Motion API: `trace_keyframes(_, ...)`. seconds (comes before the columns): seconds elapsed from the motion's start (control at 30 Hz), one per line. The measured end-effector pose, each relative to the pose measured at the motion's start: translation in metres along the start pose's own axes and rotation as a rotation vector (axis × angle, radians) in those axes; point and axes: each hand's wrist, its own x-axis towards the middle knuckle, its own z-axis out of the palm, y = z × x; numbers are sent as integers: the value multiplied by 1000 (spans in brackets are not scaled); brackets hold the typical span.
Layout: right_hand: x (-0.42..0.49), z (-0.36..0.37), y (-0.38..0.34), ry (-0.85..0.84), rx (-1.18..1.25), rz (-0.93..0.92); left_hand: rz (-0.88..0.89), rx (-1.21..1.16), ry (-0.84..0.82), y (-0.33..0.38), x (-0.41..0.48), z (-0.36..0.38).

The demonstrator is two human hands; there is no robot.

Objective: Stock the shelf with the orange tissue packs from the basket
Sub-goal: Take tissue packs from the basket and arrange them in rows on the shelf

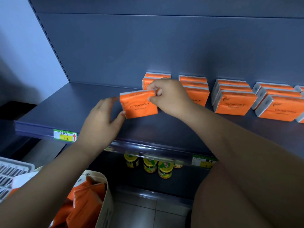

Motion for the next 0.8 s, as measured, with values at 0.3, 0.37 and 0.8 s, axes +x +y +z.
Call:
trace_keyframes(0.3, 28, -3, 35, 142, -204, 73, -255, -568, -22, 42, 60, 56)
trace_keyframes(0.37, 33, -2, 40, 128, -349, 76, -269, -598, -24, 46, 70, 63)
trace_keyframes(0.8, 39, -3, 32, -62, -618, 95, -349, -579, 1, 58, 88, 101)
